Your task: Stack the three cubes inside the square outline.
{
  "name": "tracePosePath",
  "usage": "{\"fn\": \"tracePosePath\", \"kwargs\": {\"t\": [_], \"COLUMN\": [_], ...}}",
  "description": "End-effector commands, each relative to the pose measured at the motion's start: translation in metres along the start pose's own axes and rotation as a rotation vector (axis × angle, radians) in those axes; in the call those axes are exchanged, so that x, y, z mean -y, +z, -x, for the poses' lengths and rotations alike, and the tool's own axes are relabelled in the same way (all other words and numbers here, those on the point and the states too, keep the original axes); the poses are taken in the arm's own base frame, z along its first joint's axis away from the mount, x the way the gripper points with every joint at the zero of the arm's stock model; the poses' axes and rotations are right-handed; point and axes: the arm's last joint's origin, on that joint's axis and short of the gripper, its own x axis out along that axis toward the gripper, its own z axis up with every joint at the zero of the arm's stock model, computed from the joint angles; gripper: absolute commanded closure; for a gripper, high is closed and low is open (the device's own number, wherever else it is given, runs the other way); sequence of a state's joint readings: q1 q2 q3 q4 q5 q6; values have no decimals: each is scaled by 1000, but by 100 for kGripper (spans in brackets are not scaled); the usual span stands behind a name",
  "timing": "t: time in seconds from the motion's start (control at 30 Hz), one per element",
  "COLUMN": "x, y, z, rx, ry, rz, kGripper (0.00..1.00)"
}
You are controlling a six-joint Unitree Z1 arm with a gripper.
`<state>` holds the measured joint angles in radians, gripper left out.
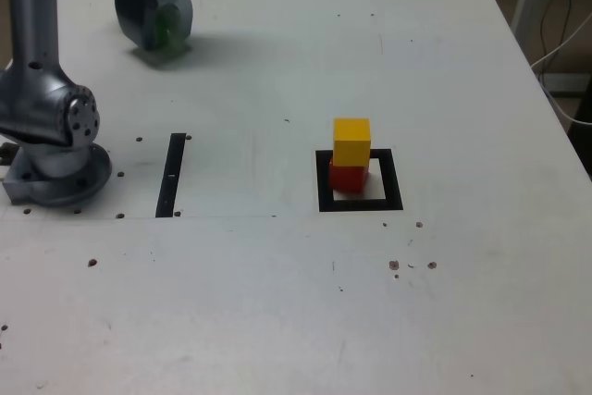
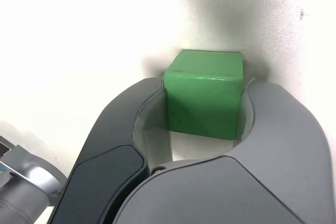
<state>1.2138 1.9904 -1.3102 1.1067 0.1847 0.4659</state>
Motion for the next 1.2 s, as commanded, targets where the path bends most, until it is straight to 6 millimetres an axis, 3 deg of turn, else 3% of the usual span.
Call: {"fn": "tracePosePath", "kwargs": {"t": [0.0, 0.33, 0.5, 0.73, 1.17], "x": [0, 1, 14, 68, 177], "y": [-2, -5, -11, -20, -23], "z": [3, 6, 21, 56, 88], "rx": [11, 27, 71, 152, 139], "ry": [7, 21, 55, 144, 157], "rz": [1, 2, -30, -197, -661], "kGripper": [72, 83, 87, 87, 87]}}
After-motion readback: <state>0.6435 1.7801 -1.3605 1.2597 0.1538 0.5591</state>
